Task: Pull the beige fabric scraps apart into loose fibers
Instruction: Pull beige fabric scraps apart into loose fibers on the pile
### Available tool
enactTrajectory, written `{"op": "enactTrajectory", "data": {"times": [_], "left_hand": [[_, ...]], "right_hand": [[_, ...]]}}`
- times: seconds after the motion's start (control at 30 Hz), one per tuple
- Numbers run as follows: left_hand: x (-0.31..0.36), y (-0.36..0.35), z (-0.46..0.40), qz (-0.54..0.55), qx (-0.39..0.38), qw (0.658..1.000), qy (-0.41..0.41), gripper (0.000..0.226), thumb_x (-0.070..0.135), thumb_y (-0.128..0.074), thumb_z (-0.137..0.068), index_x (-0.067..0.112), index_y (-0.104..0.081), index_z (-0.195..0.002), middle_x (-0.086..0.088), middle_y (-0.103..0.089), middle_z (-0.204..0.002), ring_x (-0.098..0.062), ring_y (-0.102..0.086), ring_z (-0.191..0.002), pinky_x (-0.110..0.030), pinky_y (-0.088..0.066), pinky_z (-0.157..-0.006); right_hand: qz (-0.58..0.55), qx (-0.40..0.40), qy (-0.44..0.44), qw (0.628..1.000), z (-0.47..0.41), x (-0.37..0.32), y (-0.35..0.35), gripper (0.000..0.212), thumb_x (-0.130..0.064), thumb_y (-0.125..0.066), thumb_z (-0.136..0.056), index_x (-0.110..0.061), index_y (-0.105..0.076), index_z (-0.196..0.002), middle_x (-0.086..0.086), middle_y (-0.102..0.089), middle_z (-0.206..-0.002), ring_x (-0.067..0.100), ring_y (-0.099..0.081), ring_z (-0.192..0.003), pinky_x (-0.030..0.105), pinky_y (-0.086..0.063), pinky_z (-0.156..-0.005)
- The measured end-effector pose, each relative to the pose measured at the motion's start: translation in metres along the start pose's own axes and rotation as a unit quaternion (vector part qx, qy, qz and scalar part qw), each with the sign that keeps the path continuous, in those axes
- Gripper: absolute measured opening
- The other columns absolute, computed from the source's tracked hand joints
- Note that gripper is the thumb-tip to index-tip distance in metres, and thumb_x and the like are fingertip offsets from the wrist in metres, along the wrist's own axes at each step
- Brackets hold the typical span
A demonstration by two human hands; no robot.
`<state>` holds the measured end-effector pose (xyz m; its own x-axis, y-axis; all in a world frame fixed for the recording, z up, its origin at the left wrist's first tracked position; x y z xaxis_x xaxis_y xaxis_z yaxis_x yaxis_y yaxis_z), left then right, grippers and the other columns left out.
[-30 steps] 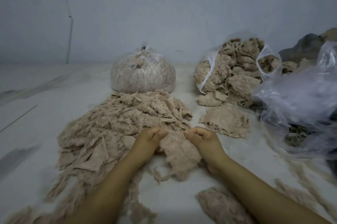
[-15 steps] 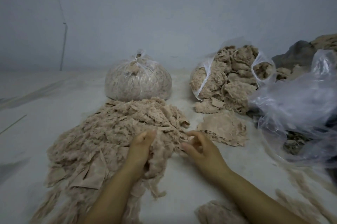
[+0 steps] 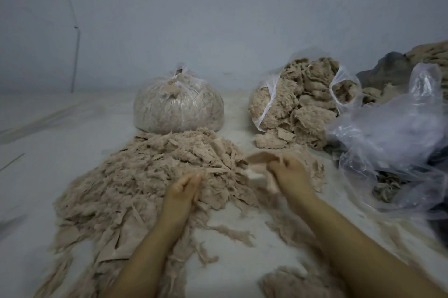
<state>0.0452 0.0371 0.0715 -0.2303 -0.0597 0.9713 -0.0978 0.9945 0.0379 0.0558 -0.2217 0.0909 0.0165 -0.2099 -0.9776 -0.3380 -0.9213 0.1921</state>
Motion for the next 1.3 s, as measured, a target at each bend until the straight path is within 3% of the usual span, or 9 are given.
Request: {"op": "enactTrajectory", "data": {"times": [0.13,0.3,0.43,0.5,0.6,0.73,0.97,1.17,1.3], "left_hand": [[-0.007,-0.023,0.005,-0.152,-0.076,0.985,-0.037,0.022,0.015,-0.06,-0.091,0.016,-0.062,-0.069,0.005,-0.056,-0.065,-0.005,-0.05,-0.059,-0.017,-0.04,-0.06],[-0.002,-0.032,0.008,-0.271,-0.087,0.953,-0.103,0.016,0.008,-0.065,-0.087,0.024,-0.067,-0.086,0.013,-0.062,-0.088,0.001,-0.055,-0.079,-0.003,-0.037,-0.069],[0.014,-0.048,0.017,-0.387,-0.11,0.891,-0.212,0.016,0.012,-0.063,-0.088,0.015,-0.069,-0.102,0.01,-0.062,-0.101,-0.01,-0.052,-0.098,-0.023,-0.041,-0.09],[0.017,-0.064,0.02,-0.412,-0.16,0.862,-0.248,0.036,0.016,-0.058,-0.091,0.018,-0.058,-0.127,0.016,-0.047,-0.128,-0.006,-0.038,-0.123,-0.022,-0.025,-0.11],[0.0,-0.08,0.018,-0.447,-0.23,0.832,-0.235,0.045,0.027,-0.05,-0.096,0.023,-0.042,-0.141,0.016,-0.032,-0.145,-0.003,-0.022,-0.138,-0.015,-0.007,-0.11],[-0.011,-0.069,0.011,-0.406,-0.222,0.865,-0.196,0.027,0.026,-0.054,-0.095,0.013,-0.064,-0.117,0.011,-0.049,-0.133,-0.002,-0.036,-0.128,0.0,-0.016,-0.099],[-0.013,-0.063,0.013,-0.361,-0.217,0.893,-0.161,0.01,0.01,-0.061,-0.087,0.009,-0.071,-0.09,0.02,-0.055,-0.11,-0.001,-0.046,-0.114,-0.003,-0.028,-0.091],[0.023,-0.072,0.012,-0.356,-0.198,0.892,-0.197,0.024,0.016,-0.052,-0.089,0.009,-0.07,-0.075,0.007,-0.061,-0.078,-0.004,-0.053,-0.077,-0.025,-0.04,-0.074],[0.034,-0.066,0.004,-0.305,-0.135,0.924,-0.188,0.02,0.001,-0.059,-0.089,0.009,-0.075,-0.098,0.011,-0.063,-0.089,0.004,-0.055,-0.08,0.001,-0.036,-0.074]], "right_hand": [[0.222,0.103,0.016,0.969,-0.026,-0.009,0.045,0.038,-0.02,-0.057,-0.088,-0.012,-0.05,-0.125,0.016,-0.052,-0.126,0.032,-0.048,-0.117,0.038,-0.04,-0.099],[0.252,-0.093,0.095,0.959,0.004,0.012,-0.027,0.01,-0.018,-0.055,-0.091,-0.023,-0.063,-0.094,-0.009,-0.06,-0.087,0.011,-0.057,-0.082,0.008,-0.037,-0.061],[0.361,-0.15,0.151,0.908,0.019,0.022,-0.061,0.007,-0.024,-0.056,-0.091,-0.022,-0.061,-0.087,-0.001,-0.05,-0.087,0.018,-0.052,-0.087,0.024,-0.036,-0.072],[0.351,-0.165,0.178,0.904,0.03,0.019,-0.068,0.009,-0.016,-0.054,-0.09,-0.022,-0.059,-0.084,-0.002,-0.051,-0.086,0.02,-0.053,-0.089,0.027,-0.038,-0.075],[0.318,-0.238,0.213,0.893,0.055,0.019,-0.08,0.006,-0.017,-0.058,-0.089,-0.021,-0.057,-0.084,-0.006,-0.052,-0.084,0.013,-0.049,-0.083,0.025,-0.039,-0.073],[0.267,-0.252,0.16,0.916,0.058,0.024,-0.062,0.016,-0.036,-0.065,-0.087,-0.028,-0.058,-0.076,-0.014,-0.058,-0.072,0.0,-0.051,-0.067,0.012,-0.038,-0.06],[0.297,0.044,0.098,0.949,-0.024,0.003,0.035,0.011,-0.021,-0.058,-0.09,-0.017,-0.057,-0.101,0.003,-0.061,-0.097,0.02,-0.057,-0.087,0.032,-0.046,-0.075],[0.264,-0.22,0.158,0.926,0.008,0.017,-0.045,0.019,-0.046,-0.067,-0.083,-0.028,-0.065,-0.087,-0.011,-0.059,-0.087,0.005,-0.054,-0.075,0.012,-0.039,-0.063],[0.275,-0.284,0.106,0.913,0.023,0.032,-0.053,0.038,-0.051,-0.066,-0.083,-0.024,-0.062,-0.058,-0.012,-0.059,-0.058,0.002,-0.051,-0.053,0.015,-0.038,-0.052]]}}
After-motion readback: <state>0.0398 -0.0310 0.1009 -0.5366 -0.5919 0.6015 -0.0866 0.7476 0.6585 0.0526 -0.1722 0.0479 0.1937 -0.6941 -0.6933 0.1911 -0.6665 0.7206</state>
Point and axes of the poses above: each hand's wrist, its own z-axis away from the middle knuckle, its own y-axis out of the back of the hand, x = y × z, the point moved 10 cm from there along -z, towards the middle knuckle
